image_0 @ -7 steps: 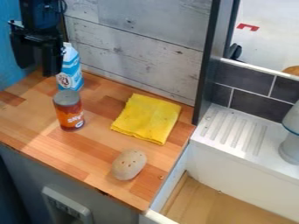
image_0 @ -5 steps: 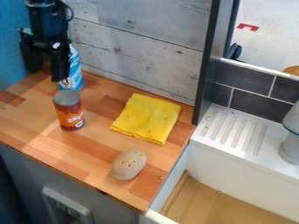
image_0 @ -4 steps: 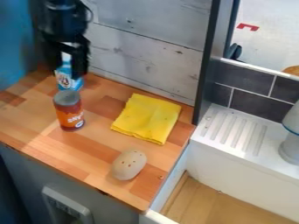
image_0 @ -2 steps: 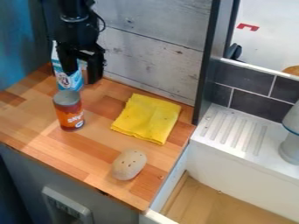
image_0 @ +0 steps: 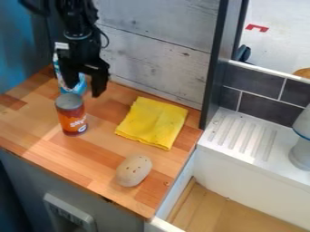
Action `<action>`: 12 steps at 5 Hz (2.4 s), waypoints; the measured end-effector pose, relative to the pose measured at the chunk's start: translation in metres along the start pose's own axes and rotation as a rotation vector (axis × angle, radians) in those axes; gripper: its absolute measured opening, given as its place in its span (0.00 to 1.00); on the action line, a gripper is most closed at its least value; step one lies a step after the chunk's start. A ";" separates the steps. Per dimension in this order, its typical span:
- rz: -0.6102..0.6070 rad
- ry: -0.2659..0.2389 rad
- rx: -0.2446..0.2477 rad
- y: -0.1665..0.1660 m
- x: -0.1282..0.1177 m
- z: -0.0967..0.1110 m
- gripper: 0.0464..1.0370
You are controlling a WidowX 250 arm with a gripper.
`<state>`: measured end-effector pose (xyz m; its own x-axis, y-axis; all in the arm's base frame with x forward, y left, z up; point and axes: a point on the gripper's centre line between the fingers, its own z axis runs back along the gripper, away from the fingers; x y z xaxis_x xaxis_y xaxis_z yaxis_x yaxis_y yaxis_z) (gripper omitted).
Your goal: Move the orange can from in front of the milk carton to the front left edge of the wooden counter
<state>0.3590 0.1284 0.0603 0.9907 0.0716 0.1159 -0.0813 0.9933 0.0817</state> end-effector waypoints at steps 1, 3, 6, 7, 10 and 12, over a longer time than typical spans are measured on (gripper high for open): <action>0.001 0.046 0.020 0.000 -0.014 -0.012 0.97; -0.018 0.131 0.012 -0.006 -0.054 -0.014 0.97; 0.008 0.161 -0.048 0.007 -0.097 0.022 0.97; 0.037 0.019 -0.119 0.013 -0.062 0.046 0.97; 0.092 0.003 0.029 0.061 0.011 0.061 0.97; -0.019 0.015 -0.052 0.052 0.036 0.043 0.97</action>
